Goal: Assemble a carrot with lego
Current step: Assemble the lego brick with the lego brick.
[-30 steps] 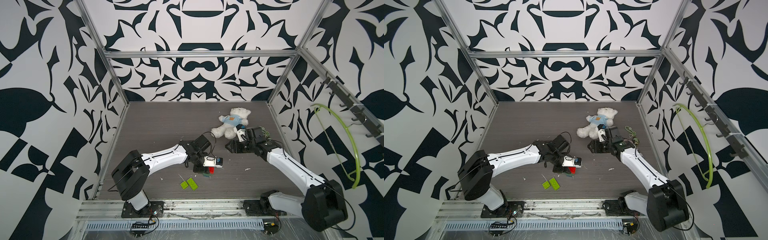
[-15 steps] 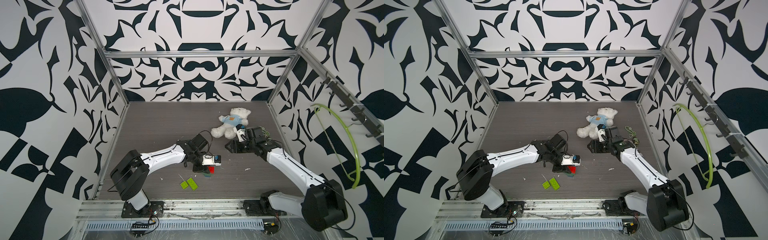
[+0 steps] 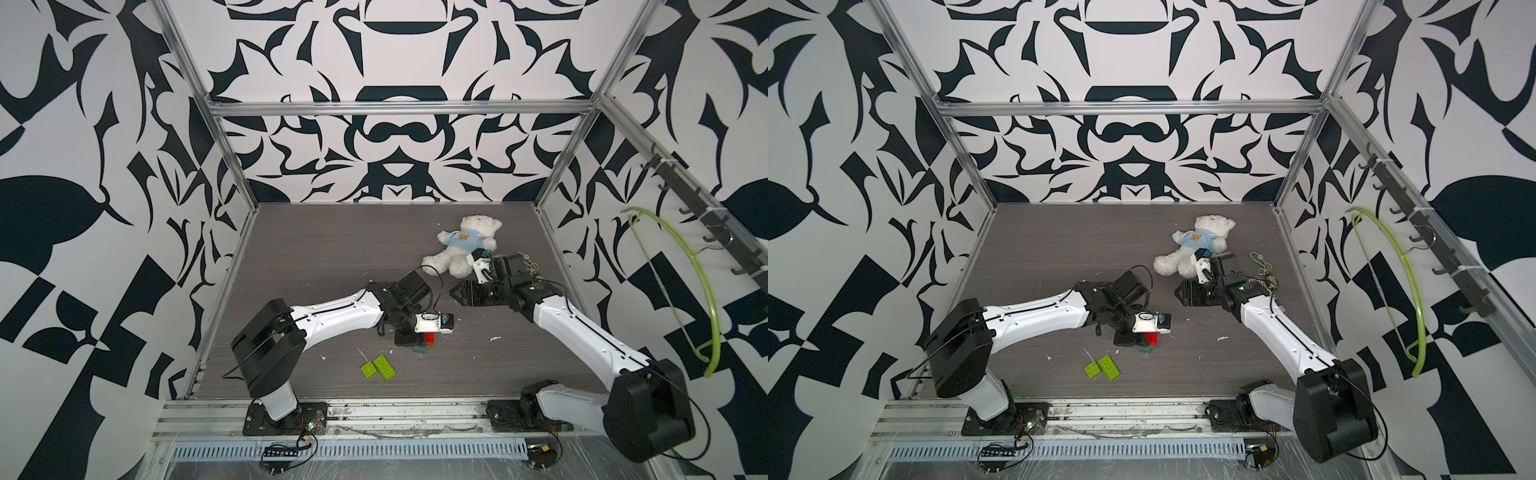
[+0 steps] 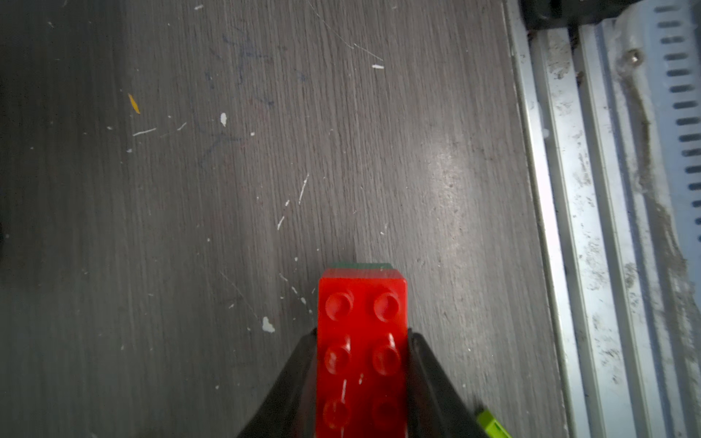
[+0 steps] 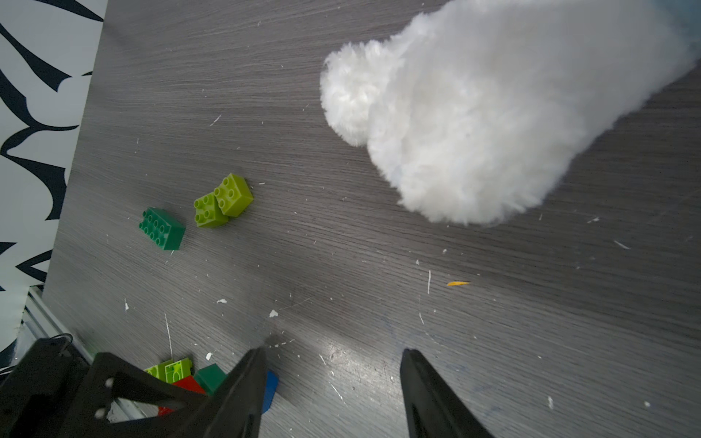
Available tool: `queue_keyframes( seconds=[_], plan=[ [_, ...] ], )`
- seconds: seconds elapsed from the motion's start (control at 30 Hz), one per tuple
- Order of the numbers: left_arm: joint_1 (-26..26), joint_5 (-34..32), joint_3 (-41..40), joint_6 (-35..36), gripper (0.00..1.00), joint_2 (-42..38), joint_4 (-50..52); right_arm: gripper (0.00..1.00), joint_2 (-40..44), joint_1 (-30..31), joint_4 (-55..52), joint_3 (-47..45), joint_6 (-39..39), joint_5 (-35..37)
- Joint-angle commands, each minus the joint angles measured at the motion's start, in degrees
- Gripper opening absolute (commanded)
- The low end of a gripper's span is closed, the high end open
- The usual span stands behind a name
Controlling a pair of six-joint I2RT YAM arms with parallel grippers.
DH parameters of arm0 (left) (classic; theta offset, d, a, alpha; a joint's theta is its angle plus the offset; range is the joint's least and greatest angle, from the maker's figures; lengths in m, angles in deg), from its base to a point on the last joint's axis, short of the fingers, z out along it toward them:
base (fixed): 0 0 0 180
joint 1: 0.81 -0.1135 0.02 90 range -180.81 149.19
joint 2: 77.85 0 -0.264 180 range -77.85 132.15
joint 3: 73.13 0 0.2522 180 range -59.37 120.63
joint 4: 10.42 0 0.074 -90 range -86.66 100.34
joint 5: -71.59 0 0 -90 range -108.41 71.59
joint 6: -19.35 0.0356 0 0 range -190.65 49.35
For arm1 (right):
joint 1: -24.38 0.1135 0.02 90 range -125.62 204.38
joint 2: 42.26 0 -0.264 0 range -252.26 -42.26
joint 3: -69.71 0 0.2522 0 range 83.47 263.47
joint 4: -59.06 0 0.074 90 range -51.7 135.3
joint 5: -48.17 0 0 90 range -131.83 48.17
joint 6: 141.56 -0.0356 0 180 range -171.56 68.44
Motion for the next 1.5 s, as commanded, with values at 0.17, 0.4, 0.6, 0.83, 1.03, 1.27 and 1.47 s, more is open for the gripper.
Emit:
queue_keyframes(
  seconds=[0.17,0.4,0.6,0.83,1.03,1.27,1.47],
  plan=[
    [1.42,-3.39,3.3,-1.57,0.28,1.93,5.07,0.61,0.02,-0.19,1.41,-0.26,0.08,-0.8],
    [1.5,-1.97,4.71,-2.09,0.31,0.54,4.67,0.61,-0.11,-0.23,1.5,-0.17,0.09,-0.95],
    [1.42,-0.81,3.03,-2.58,0.33,-0.5,3.22,0.61,-0.07,-0.19,1.68,-0.26,-0.02,-1.08],
    [-0.2,1.48,-0.8,-2.69,0.29,-2.74,-1.02,0.61,0.21,-0.18,1.59,-0.43,0.1,-1.01],
    [-0.61,1.26,-2.24,-1.17,0.28,-2.7,-1.08,0.61,0.19,-0.19,1.5,-0.39,0.06,-0.99],
    [-0.87,0.52,-2.66,-0.03,0.28,-1.29,-2.48,0.61,0.11,-0.19,1.37,-0.27,0.07,-1.0],
    [-0.87,0.24,-2.4,-0.11,0.28,-0.6,-2.4,0.61,0.28,-0.17,1.24,-0.34,0.16,-0.78]
  ],
)
